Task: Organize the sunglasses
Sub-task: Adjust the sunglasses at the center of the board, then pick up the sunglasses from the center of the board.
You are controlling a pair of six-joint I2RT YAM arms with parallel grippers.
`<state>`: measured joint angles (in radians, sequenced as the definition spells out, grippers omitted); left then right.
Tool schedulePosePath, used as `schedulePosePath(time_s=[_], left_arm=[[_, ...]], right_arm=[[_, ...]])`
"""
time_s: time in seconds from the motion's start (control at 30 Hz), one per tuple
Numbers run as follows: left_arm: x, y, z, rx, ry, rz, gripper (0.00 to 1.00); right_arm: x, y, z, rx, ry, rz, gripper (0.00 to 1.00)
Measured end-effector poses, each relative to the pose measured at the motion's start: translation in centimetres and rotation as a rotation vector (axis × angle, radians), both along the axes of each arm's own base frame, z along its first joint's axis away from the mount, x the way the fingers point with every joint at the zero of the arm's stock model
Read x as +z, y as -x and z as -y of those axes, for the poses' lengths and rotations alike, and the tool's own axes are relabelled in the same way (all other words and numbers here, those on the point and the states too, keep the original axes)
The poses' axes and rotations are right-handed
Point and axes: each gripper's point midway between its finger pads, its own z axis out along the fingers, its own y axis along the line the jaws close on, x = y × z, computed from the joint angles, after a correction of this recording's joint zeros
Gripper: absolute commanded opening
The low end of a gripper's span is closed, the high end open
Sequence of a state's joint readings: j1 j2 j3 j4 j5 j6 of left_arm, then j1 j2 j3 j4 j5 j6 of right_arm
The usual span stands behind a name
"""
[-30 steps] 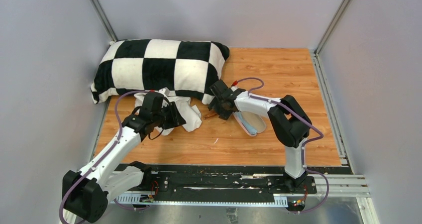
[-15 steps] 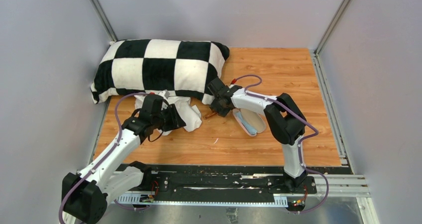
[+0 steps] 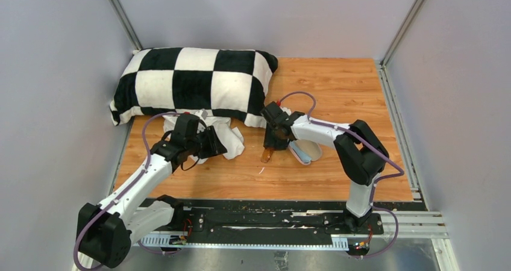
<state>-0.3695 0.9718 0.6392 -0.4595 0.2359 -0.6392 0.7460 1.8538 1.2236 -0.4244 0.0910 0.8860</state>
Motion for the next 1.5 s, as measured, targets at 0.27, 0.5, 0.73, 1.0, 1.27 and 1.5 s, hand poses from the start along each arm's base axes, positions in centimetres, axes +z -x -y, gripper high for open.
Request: schedulePosePath(time_s=[0.27, 0.5, 0.73, 1.0, 1.27, 1.5], left_arm=[[-0.3, -0.4, 0.7, -0.019, 0.022, -0.012, 0.4], [-0.3, -0.4, 0.7, -0.021, 0.023, -0.013, 0.4], [-0.3, -0.4, 0.8, -0.022, 0.024, -0.013, 0.4], [-0.3, -0.4, 0.8, -0.025, 0.022, -0.012, 0.4], [-0.2, -0.3, 1.0, -0.035, 0.034, -0.009, 0.4], [-0.1, -0.3, 1.2, -0.043, 0.043, -0.01, 0.4]], right_arm=[[-0.2, 3.0, -0.1, 0.288, -0.037, -0.025, 0.57], [0.0, 2.8, 0.3, 0.298, -0.005, -0.025, 0.55], [-0.3, 1.8, 0.6, 0.111, 0.035, -0.068, 0.56], [-0.4, 1.6, 0.5, -0.011, 0.028, -0.093, 0.48], [-0.5, 1.4, 0.1, -0.049, 0.025, -0.112, 0.37], [-0.3, 1.4, -0.1, -0.006, 0.029, -0.094, 0.14]])
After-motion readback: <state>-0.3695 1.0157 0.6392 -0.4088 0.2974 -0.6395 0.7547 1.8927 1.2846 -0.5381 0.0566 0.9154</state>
